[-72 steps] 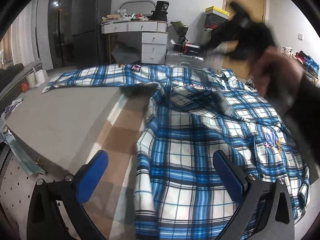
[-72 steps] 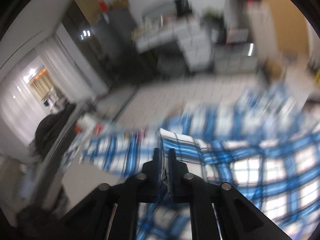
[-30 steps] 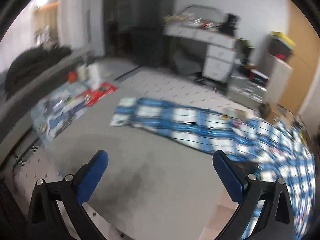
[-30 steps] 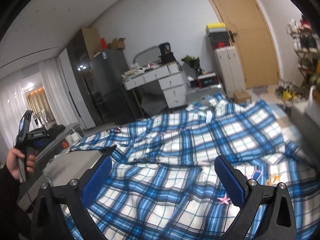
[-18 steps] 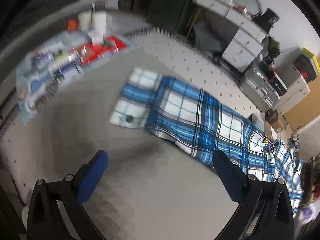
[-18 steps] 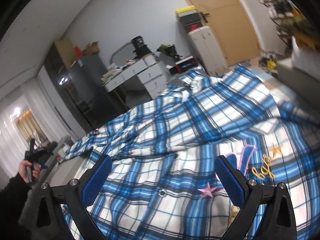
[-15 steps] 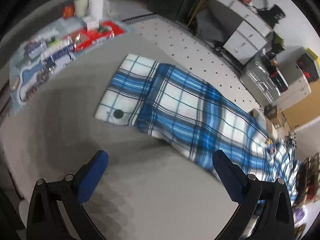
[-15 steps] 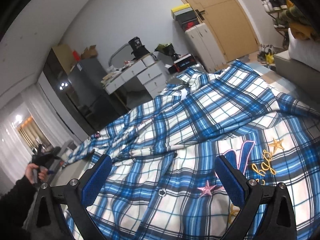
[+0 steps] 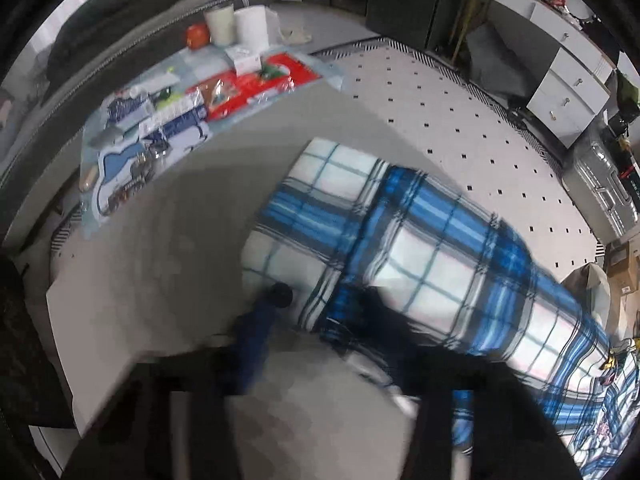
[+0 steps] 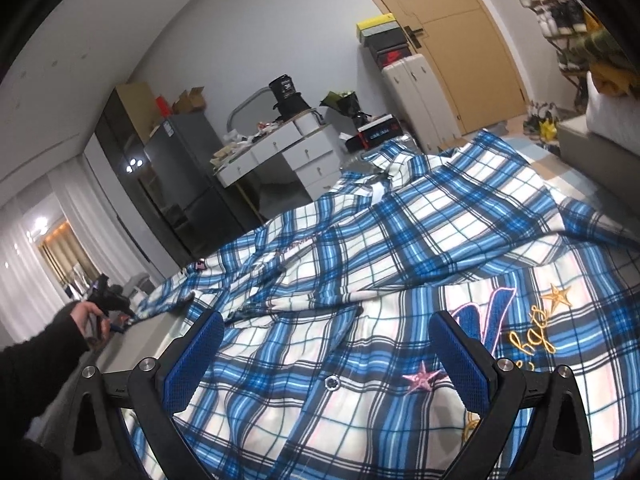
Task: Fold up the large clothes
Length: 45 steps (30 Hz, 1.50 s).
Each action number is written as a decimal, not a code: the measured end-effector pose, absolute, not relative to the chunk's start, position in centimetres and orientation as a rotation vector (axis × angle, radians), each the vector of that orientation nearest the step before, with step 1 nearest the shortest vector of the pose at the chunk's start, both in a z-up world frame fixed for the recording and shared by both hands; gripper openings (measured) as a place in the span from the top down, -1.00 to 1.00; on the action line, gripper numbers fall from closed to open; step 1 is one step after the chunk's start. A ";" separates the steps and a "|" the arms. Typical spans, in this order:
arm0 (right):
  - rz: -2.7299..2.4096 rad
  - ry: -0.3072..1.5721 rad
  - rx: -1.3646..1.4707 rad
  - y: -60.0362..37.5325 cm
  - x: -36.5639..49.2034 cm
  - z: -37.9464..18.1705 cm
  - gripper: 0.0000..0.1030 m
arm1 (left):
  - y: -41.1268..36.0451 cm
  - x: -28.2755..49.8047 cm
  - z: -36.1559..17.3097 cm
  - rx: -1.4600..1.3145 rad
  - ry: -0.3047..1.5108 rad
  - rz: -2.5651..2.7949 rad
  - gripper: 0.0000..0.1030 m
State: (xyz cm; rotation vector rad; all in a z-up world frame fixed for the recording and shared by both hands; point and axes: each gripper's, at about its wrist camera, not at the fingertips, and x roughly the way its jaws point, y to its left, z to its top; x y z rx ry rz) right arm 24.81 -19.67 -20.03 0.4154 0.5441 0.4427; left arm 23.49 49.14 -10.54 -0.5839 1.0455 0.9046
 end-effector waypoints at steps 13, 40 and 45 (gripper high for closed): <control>0.466 0.560 0.522 -21.1 25.5 -20.4 -1.00 | 41.0 24.5 2.1 -0.178 0.773 0.771 0.90; 0.423 0.596 0.696 -24.3 26.7 -21.9 -1.00 | -8.4 33.0 -2.2 0.156 0.805 -0.449 0.77; 0.413 0.610 0.772 -25.2 26.8 -22.6 -1.00 | -5.1 30.4 0.5 0.077 0.796 -0.577 -0.51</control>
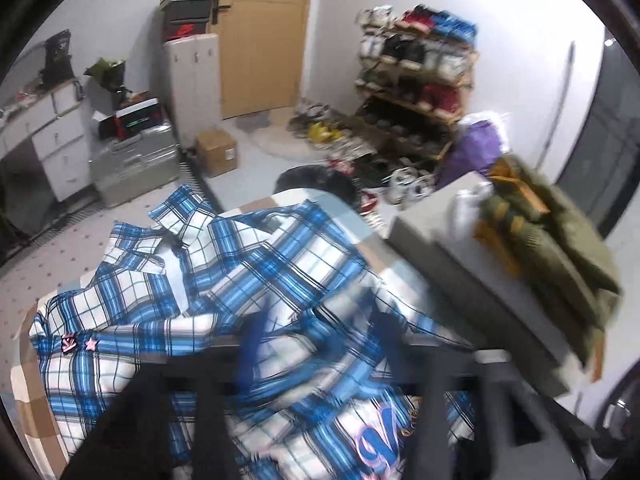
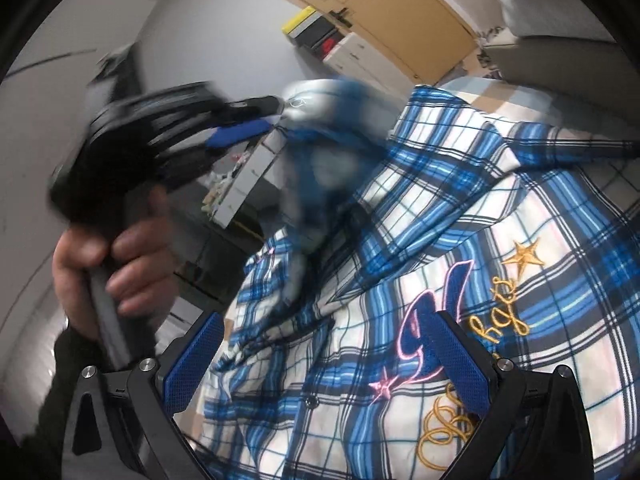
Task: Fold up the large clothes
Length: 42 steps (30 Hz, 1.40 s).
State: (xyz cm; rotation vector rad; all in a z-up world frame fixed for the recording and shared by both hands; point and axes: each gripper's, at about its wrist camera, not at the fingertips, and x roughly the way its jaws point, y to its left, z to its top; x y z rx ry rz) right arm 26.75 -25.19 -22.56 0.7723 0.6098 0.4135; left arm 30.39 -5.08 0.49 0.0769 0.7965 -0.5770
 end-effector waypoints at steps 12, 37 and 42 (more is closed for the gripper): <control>0.379 0.711 0.679 -24.8 27.2 -21.1 -1.00 | 15.7 19.4 -8.7 0.024 0.970 -0.062 -0.70; 0.017 0.933 0.085 -35.5 11.8 -17.6 -1.00 | 13.9 2.0 -16.0 -0.162 1.179 -0.187 -0.67; 0.015 1.017 0.062 -35.3 12.4 -20.9 -0.99 | 13.4 1.6 -15.8 -0.069 1.172 -0.133 0.33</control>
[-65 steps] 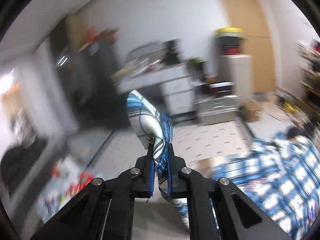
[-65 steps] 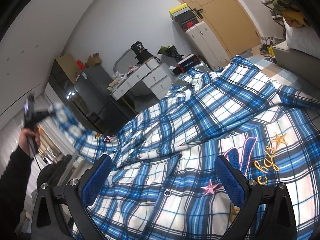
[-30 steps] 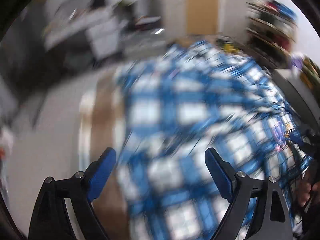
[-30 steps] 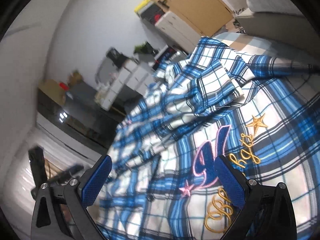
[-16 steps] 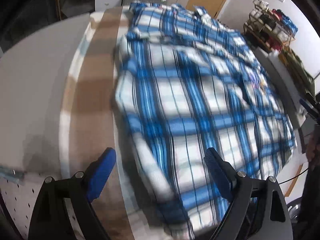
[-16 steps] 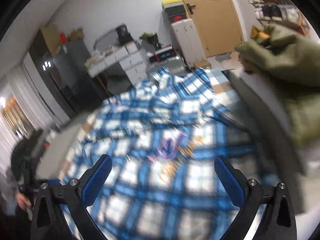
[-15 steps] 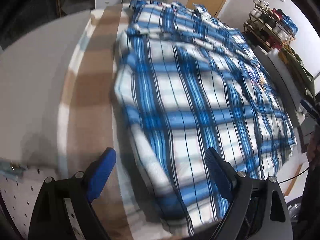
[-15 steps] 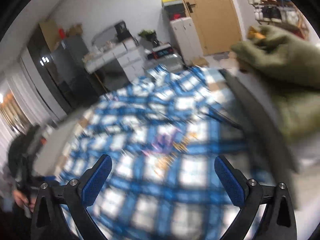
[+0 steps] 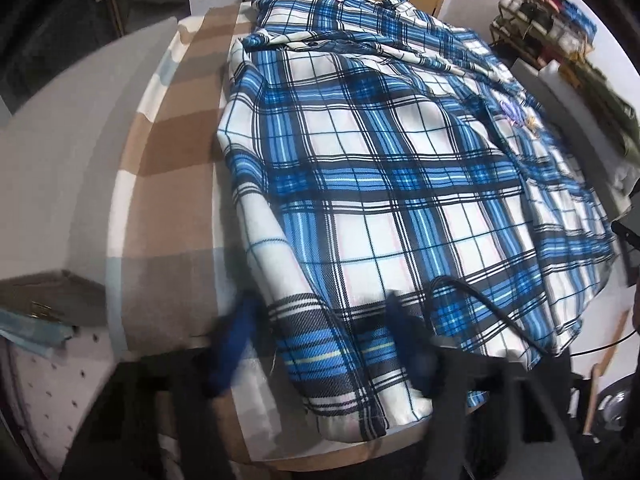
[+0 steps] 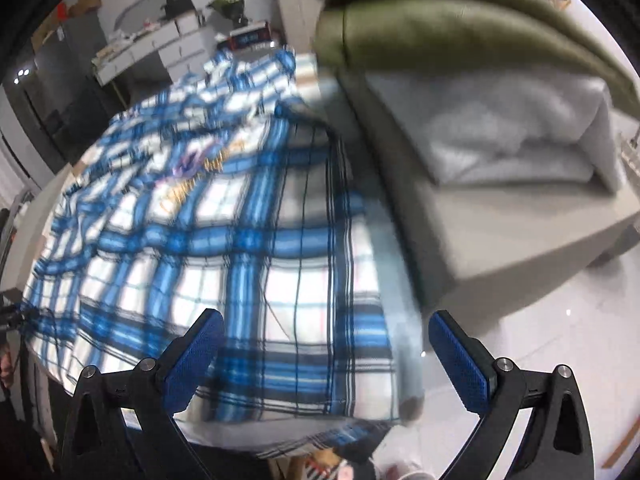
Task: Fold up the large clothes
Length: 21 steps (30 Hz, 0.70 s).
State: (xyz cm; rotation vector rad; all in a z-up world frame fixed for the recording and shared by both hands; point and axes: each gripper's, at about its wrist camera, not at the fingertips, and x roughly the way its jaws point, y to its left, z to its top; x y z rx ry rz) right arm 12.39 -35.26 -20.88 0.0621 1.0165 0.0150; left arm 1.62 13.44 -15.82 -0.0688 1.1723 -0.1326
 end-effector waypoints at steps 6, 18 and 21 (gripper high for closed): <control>0.002 1.010 -0.043 -34.3 12.1 -22.5 -0.40 | 13.3 1.7 -15.9 -0.032 1.193 -0.097 0.93; 0.108 0.929 -0.109 -33.4 8.5 -20.3 0.95 | 12.9 -2.7 -15.7 0.080 1.189 -0.063 0.98; 0.106 0.943 -0.107 -33.8 8.3 -19.9 0.95 | 13.4 -4.0 -15.4 0.070 1.204 -0.077 0.98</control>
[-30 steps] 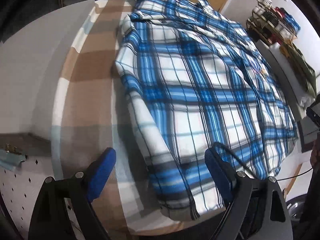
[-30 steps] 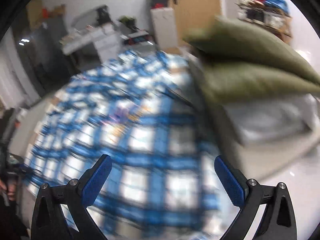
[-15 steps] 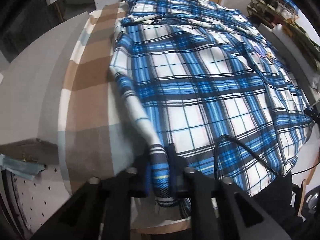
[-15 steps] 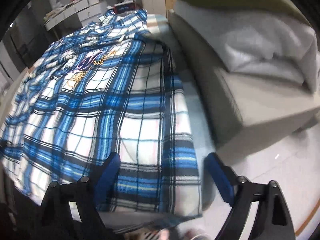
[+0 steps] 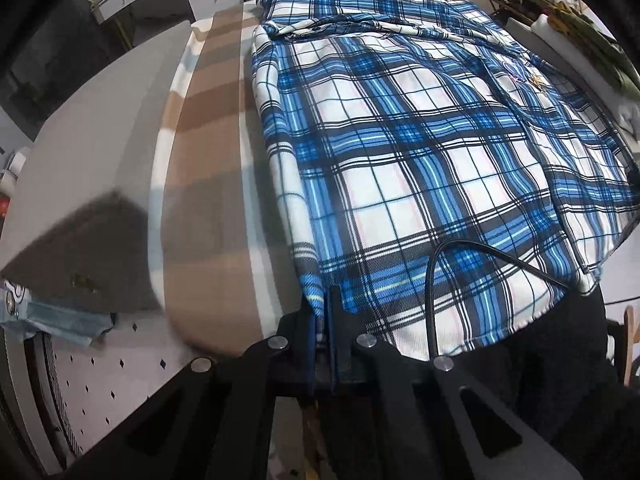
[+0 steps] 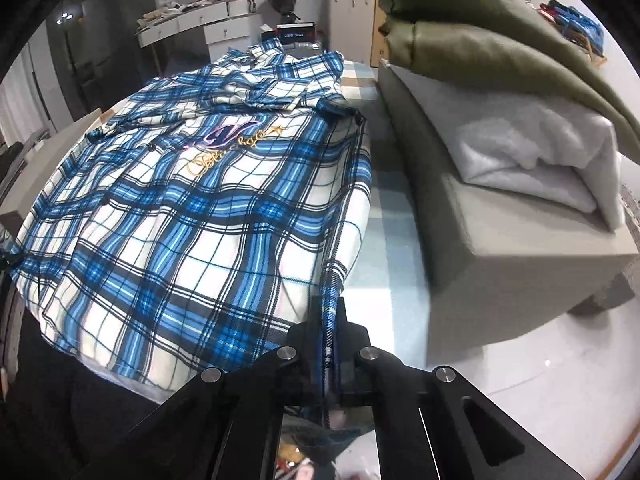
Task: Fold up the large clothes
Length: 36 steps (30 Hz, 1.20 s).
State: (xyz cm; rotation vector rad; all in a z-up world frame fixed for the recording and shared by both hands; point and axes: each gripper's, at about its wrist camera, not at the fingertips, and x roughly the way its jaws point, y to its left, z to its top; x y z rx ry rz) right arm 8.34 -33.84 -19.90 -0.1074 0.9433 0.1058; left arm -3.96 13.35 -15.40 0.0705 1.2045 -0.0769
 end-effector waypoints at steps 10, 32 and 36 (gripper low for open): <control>0.105 0.841 0.012 -35.6 8.0 -16.6 0.16 | 18.2 -7.3 -8.7 -0.157 1.056 -0.219 0.84; 0.543 0.288 0.116 -21.1 22.2 8.4 -1.00 | 9.3 13.7 13.8 0.051 0.389 -0.251 -0.98; 0.504 0.466 0.163 -20.4 31.8 6.3 -1.00 | 8.2 27.3 8.3 0.011 0.647 -0.246 -0.98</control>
